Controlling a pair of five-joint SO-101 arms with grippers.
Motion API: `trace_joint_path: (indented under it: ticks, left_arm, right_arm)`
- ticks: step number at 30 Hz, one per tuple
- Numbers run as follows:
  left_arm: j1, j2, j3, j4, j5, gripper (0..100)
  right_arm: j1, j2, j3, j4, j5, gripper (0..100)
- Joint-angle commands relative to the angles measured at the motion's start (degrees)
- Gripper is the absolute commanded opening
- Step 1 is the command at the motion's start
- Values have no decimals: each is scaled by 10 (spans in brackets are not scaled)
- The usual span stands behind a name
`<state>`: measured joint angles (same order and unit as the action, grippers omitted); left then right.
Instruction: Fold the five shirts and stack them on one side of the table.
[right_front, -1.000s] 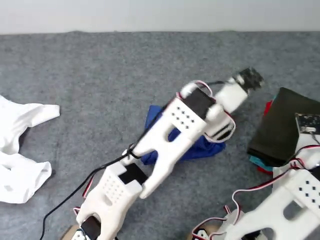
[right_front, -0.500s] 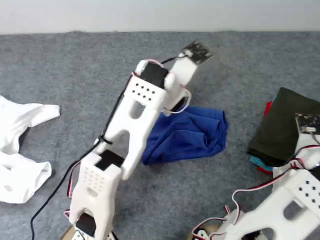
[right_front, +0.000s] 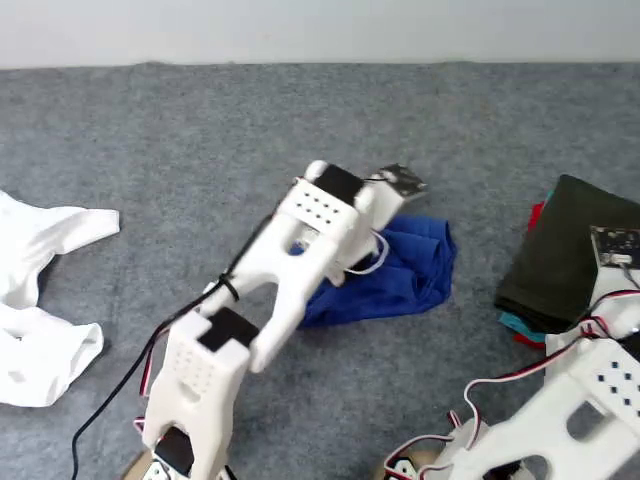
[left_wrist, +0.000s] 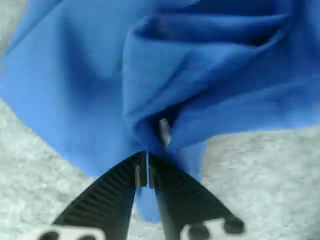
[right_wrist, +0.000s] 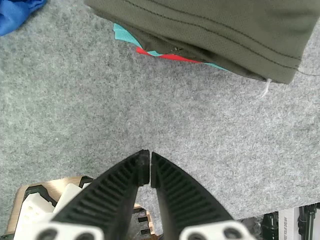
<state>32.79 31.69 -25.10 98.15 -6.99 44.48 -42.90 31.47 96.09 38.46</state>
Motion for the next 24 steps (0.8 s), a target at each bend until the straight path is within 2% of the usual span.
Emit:
trace_joint_path:
  ticks: [1, 7, 10, 19, 24]
  left_arm:
    - [66, -74, -1, 6, -4, 14]
    - [152, -86, 36, 23, -4, 14]
    - [153, -91, 60, 17, -6, 14]
    - [-4, -136, -56, 14, -21, 14]
    - [-77, -77, -72, -6, -40, 14]
  right_arm:
    - [6, -21, -4, 4, 4, 15]
    - [6, -21, -4, 4, 4, 15]
    - [6, -21, -4, 4, 4, 15]
    - [6, -22, -4, 3, 4, 15]
    - [6, -19, -4, 3, 4, 15]
